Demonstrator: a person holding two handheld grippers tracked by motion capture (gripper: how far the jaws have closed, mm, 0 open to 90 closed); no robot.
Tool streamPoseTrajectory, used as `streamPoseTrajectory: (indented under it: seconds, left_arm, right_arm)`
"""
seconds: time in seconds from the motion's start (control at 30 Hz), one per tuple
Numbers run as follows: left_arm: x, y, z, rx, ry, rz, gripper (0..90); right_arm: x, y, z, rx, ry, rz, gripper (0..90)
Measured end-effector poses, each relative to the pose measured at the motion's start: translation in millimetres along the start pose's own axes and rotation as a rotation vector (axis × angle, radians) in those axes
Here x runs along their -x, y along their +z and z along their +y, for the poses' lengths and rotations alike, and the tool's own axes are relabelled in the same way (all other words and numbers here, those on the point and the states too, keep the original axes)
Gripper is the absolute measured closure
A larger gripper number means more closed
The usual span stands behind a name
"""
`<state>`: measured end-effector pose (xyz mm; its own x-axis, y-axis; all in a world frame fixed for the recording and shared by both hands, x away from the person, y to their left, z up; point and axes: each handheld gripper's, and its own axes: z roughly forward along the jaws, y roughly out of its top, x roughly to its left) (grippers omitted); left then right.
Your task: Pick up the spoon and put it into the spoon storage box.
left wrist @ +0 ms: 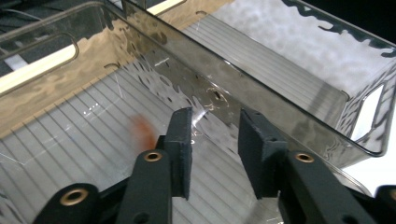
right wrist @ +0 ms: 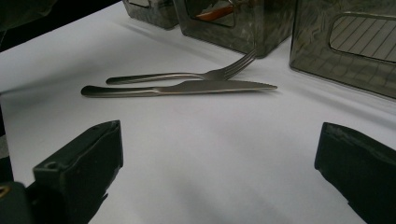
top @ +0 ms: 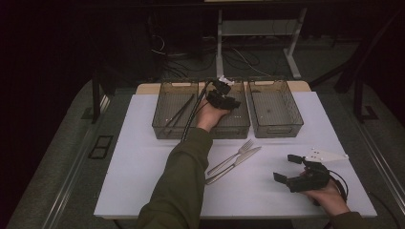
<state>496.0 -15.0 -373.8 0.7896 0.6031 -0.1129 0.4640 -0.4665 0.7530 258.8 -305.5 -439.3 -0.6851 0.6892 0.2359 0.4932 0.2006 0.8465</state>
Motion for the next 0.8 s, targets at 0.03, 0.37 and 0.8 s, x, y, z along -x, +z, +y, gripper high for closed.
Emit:
streamPoseTrajectory:
  seconds: [0.03, 0.37, 0.8]
  left_arm:
    - [1.9, -0.8, 0.2, 0.016, -0.009, -0.003, 60.7]
    - [18.5, -26.4, -0.9, 0.063, 0.053, -0.051, 51.5]
    - [48.4, -56.2, -10.1, 0.090, 0.102, -0.132, 44.0]
  right_arm:
    - [0.1, 0.0, 0.0, -0.001, 0.000, -0.001, 0.5]
    - [0.2, -0.2, 0.1, -0.009, -0.005, -0.003, 0.6]
    - [-0.1, 0.2, 0.0, -0.021, -0.008, -0.006, 0.5]
